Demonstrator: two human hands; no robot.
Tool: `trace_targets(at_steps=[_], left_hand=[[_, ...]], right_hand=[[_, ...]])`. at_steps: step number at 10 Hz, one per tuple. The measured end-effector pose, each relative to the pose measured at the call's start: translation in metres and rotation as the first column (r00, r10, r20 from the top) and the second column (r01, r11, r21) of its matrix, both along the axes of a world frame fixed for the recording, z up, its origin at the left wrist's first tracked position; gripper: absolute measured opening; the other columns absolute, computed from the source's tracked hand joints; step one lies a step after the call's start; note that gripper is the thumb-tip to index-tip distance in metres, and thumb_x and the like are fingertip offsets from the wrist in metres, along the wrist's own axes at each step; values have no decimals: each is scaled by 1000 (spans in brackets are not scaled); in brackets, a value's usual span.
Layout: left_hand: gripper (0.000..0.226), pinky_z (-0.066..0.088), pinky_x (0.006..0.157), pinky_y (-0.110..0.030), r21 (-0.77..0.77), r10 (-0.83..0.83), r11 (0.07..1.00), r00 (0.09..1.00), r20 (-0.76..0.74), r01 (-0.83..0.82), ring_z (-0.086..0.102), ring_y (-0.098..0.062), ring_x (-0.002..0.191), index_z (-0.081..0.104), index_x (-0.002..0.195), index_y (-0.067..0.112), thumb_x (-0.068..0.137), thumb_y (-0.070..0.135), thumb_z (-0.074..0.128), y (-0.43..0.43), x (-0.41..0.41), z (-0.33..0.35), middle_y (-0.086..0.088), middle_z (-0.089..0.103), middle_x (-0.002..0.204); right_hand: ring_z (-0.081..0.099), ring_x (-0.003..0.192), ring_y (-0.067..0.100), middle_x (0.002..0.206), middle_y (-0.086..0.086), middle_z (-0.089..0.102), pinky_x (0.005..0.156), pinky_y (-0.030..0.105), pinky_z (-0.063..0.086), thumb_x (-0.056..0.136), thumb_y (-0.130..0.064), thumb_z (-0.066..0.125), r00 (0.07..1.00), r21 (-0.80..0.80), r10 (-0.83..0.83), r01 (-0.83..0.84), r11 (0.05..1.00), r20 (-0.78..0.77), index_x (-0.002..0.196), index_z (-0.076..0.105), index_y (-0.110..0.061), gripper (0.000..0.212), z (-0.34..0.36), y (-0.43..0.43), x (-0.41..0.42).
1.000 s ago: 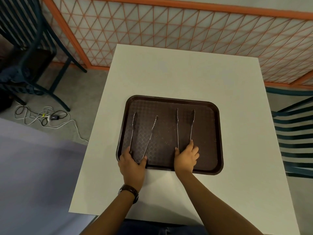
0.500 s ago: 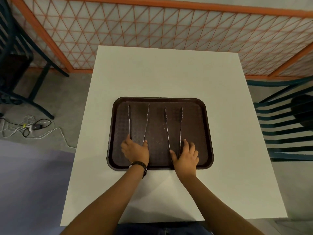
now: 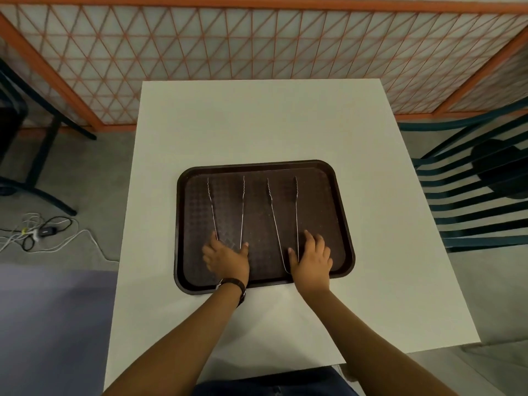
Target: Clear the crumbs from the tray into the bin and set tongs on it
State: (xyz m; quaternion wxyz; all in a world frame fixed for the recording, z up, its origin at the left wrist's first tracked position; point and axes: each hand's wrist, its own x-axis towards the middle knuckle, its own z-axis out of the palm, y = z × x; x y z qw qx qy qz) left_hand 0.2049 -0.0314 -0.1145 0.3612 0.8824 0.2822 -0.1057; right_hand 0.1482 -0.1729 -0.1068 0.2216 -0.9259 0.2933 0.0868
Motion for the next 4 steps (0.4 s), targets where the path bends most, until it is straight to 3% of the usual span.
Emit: trace_targets(at_steps=[1,2,3,4], left_hand=[[85,31,106,-48,-8,-25,1000,1000,18,26,33,-37,129,29,140,8,73,34,74,4,-3,7,-21,32,143],[65,31,108,-45,-32,-199,978,964,176,207,29,-32,133,35,139,11,84,29,64,15,17,26,-16,31,145],[43,27,109,-33,3,-562,811,778,281,585,31,-25,133,47,133,13,92,25,51,30,64,65,-9,41,140],[40,22,113,-32,133,-773,623,580,257,771,30,-22,136,47,133,16,95,30,44,31,129,123,-6,40,144]], right_hand=[[35,130,29,147,9,35,106,44,29,94,-41,46,999,17,43,-43,999,17,142,35,-17,54,1,-4,3],[25,140,26,150,7,32,115,45,18,96,-37,45,988,53,149,-151,987,44,142,36,-16,52,10,-18,19],[13,146,22,154,5,27,118,42,7,97,-34,43,948,90,311,-315,945,61,142,36,-14,49,34,-41,54],[13,146,21,155,7,26,118,40,10,99,-32,41,894,108,446,-447,888,41,142,36,-9,50,90,-61,109]])
